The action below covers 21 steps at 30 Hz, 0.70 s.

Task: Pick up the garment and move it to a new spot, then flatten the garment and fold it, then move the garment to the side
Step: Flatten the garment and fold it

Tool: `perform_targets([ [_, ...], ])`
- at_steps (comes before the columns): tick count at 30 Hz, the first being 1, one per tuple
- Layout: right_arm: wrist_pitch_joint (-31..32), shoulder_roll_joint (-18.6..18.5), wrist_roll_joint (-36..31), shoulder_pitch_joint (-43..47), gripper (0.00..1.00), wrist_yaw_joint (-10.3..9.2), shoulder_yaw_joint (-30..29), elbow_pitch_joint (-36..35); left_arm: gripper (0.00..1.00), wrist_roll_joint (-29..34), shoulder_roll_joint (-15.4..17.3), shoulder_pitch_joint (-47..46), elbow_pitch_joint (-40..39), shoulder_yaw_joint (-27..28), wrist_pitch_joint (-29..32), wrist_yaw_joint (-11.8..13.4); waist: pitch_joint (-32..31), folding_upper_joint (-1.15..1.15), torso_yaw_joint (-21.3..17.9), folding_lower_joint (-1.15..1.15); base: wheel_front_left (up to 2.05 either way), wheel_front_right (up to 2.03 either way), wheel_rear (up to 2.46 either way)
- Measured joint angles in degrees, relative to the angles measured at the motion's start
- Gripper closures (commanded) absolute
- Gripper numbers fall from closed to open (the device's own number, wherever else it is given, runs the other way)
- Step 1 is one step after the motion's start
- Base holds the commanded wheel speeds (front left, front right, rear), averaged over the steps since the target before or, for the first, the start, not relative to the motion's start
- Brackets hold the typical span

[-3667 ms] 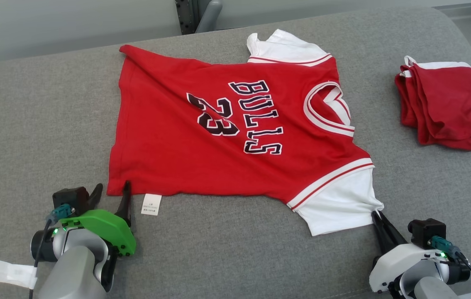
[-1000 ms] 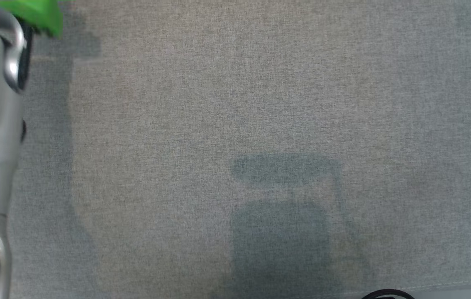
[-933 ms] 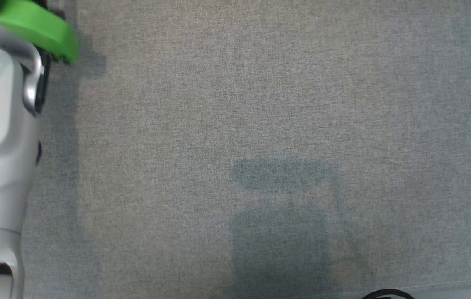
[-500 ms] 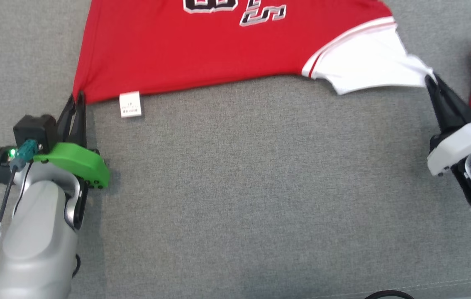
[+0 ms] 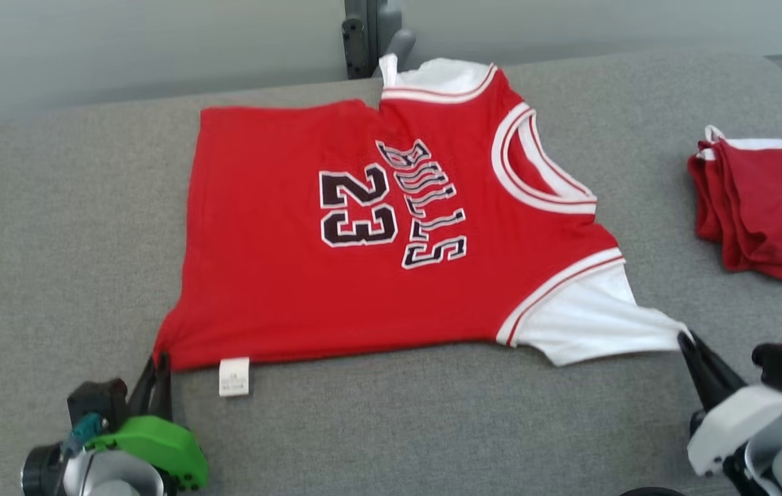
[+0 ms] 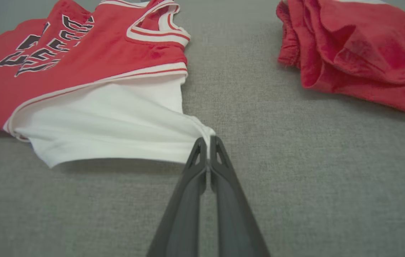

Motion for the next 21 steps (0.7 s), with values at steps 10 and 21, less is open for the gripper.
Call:
perform_targets([
  [10,0.00,3.41,-1.64,10.88,1.00,-0.03,-1.25,-1.30,1.00,0.27,-3.57,10.92,-1.90,4.85,0.00,-0.78,-7.36,0.00,-0.16,0.00,0.00,0.00,0.00],
  [21,0.00,4.00,-2.19,17.81,1.00,-0.04,-0.78,-0.77,1.00,3.18,-4.42,16.30,0.81,4.64,0.00,-2.08,-11.98,0.00,0.84,0.00,0.00,0.00,0.00],
])
